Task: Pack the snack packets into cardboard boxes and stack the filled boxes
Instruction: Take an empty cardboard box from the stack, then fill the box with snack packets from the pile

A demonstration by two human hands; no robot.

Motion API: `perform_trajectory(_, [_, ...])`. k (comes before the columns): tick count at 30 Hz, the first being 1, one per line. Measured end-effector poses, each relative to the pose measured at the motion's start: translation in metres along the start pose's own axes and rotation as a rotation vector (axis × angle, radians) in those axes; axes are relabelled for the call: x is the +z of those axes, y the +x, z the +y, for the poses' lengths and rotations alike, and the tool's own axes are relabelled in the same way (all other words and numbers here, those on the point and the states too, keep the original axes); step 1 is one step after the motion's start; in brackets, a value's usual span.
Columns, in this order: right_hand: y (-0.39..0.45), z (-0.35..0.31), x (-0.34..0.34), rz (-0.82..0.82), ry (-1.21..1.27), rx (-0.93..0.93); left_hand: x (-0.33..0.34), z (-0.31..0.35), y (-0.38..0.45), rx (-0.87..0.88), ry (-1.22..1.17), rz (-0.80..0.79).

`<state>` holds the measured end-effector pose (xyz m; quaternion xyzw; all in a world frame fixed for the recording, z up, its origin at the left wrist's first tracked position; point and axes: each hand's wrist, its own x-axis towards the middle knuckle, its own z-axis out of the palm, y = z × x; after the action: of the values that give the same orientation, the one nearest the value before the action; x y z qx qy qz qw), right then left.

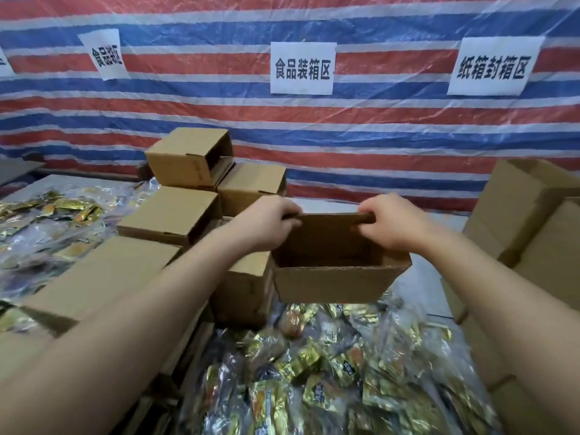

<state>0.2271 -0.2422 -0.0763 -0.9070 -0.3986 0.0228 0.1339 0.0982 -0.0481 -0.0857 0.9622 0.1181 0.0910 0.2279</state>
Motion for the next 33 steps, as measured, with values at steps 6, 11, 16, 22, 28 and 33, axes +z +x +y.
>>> perform_trajectory(6, [-0.088,0.055,0.089,-0.181,-0.061,0.163,0.124,0.001,-0.043,-0.018,-0.134,-0.244])
perform_trajectory(11, [-0.147,0.070,0.164,-0.313,-0.018,0.249,0.204,-0.011,-0.090,-0.061,-0.151,-0.380])
perform_trajectory(16, [-0.189,0.071,0.226,-0.343,-0.003,0.270,0.252,-0.033,-0.130,-0.076,-0.172,-0.472])
perform_trajectory(22, [-0.212,0.071,0.267,-0.352,0.055,0.268,0.285,-0.048,-0.155,-0.079,-0.115,-0.502])
perform_trajectory(28, [-0.217,0.072,0.274,-0.282,0.066,0.265,0.294,-0.052,-0.160,-0.028,-0.105,-0.423])
perform_trajectory(33, [-0.215,0.071,0.268,-0.312,0.064,0.268,0.286,-0.048,-0.152,-0.040,-0.130,-0.447])
